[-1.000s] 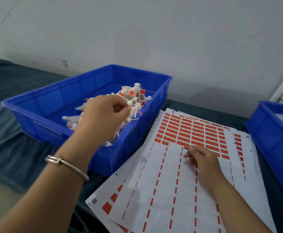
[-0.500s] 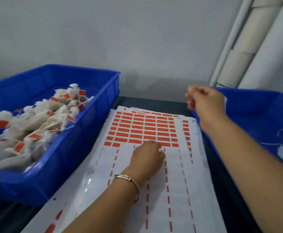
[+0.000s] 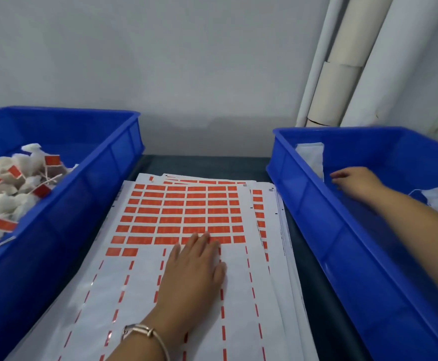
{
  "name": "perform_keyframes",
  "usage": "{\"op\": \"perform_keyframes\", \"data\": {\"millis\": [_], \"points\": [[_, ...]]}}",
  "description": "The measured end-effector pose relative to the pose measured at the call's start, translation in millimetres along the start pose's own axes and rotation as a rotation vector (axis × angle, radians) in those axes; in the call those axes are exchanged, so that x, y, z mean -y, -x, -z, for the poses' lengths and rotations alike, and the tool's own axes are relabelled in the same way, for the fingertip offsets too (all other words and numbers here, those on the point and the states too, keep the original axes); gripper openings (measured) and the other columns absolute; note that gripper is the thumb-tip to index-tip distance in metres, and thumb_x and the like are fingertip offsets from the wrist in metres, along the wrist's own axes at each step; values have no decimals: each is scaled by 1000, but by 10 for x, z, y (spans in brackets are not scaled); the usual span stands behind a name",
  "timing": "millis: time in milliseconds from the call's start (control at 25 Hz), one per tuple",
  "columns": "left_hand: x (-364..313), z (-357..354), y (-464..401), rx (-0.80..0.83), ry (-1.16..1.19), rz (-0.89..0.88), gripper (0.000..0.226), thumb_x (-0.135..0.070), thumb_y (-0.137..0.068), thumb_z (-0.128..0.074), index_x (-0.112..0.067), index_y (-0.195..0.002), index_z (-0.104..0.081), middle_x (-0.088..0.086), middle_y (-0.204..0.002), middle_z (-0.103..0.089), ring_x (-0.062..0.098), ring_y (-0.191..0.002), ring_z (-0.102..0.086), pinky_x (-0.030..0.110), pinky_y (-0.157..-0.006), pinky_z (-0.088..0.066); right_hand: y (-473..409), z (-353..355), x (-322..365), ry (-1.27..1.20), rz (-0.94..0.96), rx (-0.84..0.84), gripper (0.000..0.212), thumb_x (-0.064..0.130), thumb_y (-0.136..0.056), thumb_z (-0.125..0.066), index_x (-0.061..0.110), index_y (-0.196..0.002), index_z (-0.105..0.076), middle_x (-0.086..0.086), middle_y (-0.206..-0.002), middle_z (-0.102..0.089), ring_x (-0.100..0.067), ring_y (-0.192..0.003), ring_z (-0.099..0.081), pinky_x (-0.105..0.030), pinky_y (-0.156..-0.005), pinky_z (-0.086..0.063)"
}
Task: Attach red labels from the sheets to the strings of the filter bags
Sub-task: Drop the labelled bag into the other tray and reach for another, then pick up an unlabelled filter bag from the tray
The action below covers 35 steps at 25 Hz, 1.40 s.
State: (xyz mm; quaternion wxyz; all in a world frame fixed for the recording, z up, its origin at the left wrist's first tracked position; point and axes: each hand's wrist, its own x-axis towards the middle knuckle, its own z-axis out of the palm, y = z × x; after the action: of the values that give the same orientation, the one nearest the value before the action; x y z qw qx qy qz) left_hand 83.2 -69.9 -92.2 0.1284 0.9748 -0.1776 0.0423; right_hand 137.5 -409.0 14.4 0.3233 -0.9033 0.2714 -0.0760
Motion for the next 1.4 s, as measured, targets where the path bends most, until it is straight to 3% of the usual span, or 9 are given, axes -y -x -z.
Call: {"op": "perform_keyframes", "data": {"millis": [80, 160, 240, 480, 600, 840, 1080, 1280, 1400], "points": [[-8, 2, -5, 6, -5, 17, 57, -59, -93, -14, -38, -146, -12, -19, -155, -4, 8, -144, 1, 35, -102, 18, -68, -129, 44, -131, -13, 91, 28, 19, -92, -60, 10, -118, -63, -6, -120, -62, -19, -100, -63, -33, -83, -52], [-31, 2, -3, -3, 2, 33, 57, -60, -92, -13, -40, -145, -12, -21, -155, -4, 7, -143, 1, 35, -102, 19, -79, -239, 140, -246, -8, 208, 12, 23, -90, -63, 15, -96, -70, 2, -93, -70, -8, -66, -67, -20, -51, -50], [-38, 6, -3, -3, 8, 40, 57, -60, -91, -13, -41, -144, -12, -22, -154, -3, 6, -143, 1, 34, -102, 19, -103, -298, 221, -189, 42, 247, 13, 19, -90, -61, 16, -81, -70, 6, -68, -66, -10, -50, -60, -16, -37, -42], [-27, 4, -22, -5, 19, 39, 57, -60, -91, -16, -40, -145, -14, -20, -155, -5, 7, -143, -1, 33, -102, 18, -48, -247, 182, -112, 60, 179, 25, 8, -86, -63, 16, -63, -67, 5, -60, -67, -10, -54, -55, -18, -44, -40], [-15, 15, -26, -13, 43, 22, 56, -58, -93, -18, -38, -145, -17, -19, -155, -8, 8, -144, -2, 33, -102, 17, 18, -61, 208, -316, 6, -44, 8, 11, -88, -63, 14, -86, -71, -8, -97, -70, -17, -75, -61, -24, -66, -49], [6, 59, -1, -34, 170, -10, 50, -52, -95, -30, -35, -142, -30, -16, -153, -22, 9, -142, -13, 32, -108, 7, 382, 375, 782, -462, 107, -312, 14, 17, -92, -59, 15, -103, -67, -5, -102, -63, -21, -91, -57, -34, -79, -48], [-34, 275, 48, -82, 812, 194, 35, -42, -88, -58, -41, -122, -49, -16, -130, -53, 11, -116, -52, 35, -99, -45, 1152, 27, 1491, -559, 290, -107, 11, 16, -89, -64, 26, -88, -67, 6, -91, -66, -12, -84, -61, -26, -77, -50], [-90, 473, 107, -300, 851, 101, 61, -46, -69, -75, -55, -110, -31, -34, -104, -39, -3, -91, -52, 5, -69, -42, 1667, -869, 1548, -511, 212, 97, 22, 21, -92, -60, 35, -74, -59, 9, -80, -64, -11, -73, -65, -20, -61, -54], [-76, 474, 125, -366, 774, 63, 62, -47, -69, -74, -46, -121, -40, -27, -106, -41, -3, -86, -49, 3, -67, -41, 1812, -1232, 1386, -569, 60, 99, 24, 24, -92, -61, 33, -70, -57, 10, -78, -62, -14, -74, -67, -26, -68, -58]]}}
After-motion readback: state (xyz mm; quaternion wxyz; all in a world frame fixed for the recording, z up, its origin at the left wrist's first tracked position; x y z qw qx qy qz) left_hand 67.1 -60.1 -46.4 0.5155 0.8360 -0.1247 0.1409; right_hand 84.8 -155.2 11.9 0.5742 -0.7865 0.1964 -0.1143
